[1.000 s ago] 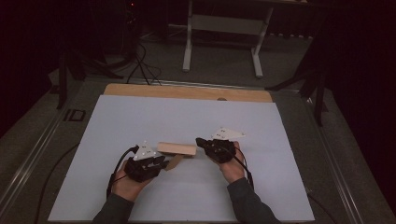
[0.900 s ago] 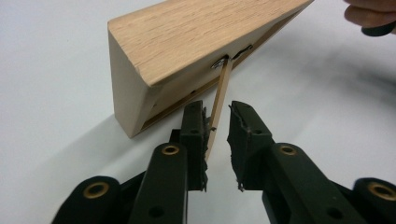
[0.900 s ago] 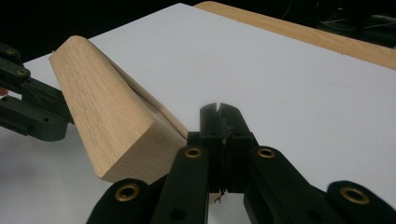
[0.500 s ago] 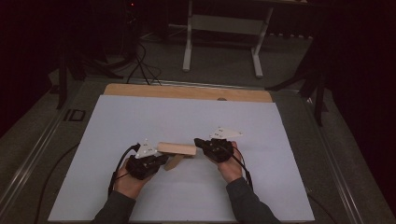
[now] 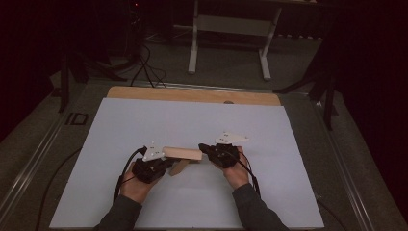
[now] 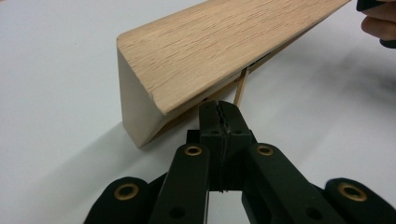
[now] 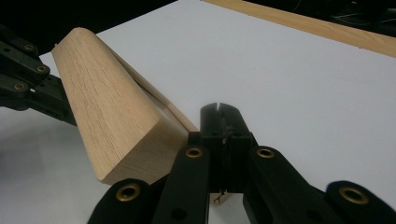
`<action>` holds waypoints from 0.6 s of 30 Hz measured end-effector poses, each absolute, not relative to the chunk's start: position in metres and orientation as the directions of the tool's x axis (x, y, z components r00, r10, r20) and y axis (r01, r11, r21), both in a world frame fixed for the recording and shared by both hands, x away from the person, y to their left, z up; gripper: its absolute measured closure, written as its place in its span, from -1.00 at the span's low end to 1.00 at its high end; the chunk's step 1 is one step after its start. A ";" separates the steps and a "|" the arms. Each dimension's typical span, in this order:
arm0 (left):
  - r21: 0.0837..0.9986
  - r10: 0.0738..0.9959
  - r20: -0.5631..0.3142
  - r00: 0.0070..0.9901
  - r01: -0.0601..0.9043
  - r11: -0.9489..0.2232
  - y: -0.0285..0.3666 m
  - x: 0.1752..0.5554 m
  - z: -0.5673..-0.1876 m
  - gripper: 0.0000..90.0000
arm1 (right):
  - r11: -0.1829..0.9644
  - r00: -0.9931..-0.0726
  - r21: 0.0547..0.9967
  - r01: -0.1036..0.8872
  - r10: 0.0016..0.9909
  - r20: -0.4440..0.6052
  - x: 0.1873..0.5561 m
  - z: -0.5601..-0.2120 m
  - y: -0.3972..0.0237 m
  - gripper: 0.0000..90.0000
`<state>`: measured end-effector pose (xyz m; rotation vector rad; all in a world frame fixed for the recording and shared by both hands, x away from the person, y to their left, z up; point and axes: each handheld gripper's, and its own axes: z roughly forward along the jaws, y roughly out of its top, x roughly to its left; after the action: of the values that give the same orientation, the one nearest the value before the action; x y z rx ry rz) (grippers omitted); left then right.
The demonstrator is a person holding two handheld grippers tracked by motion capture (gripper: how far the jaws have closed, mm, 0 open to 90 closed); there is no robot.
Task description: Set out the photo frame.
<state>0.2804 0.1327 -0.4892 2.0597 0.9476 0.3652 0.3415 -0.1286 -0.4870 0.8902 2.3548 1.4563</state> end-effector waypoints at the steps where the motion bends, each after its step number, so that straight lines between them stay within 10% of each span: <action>1: 0.780 0.735 -0.071 0.675 0.497 -0.380 0.133 0.280 -0.489 0.99 | 0.321 -0.788 0.871 0.373 0.605 0.115 0.342 -0.487 -0.129 0.98; 18: 0.778 0.751 -0.084 0.655 0.514 -0.361 0.131 0.287 -0.492 0.99 | 0.328 -0.792 0.869 0.371 0.600 0.112 0.340 -0.486 -0.129 0.99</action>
<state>0.2866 0.1306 -0.4923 2.0453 0.9808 0.3647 0.3404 -0.1292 -0.4865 0.8818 2.3627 1.4517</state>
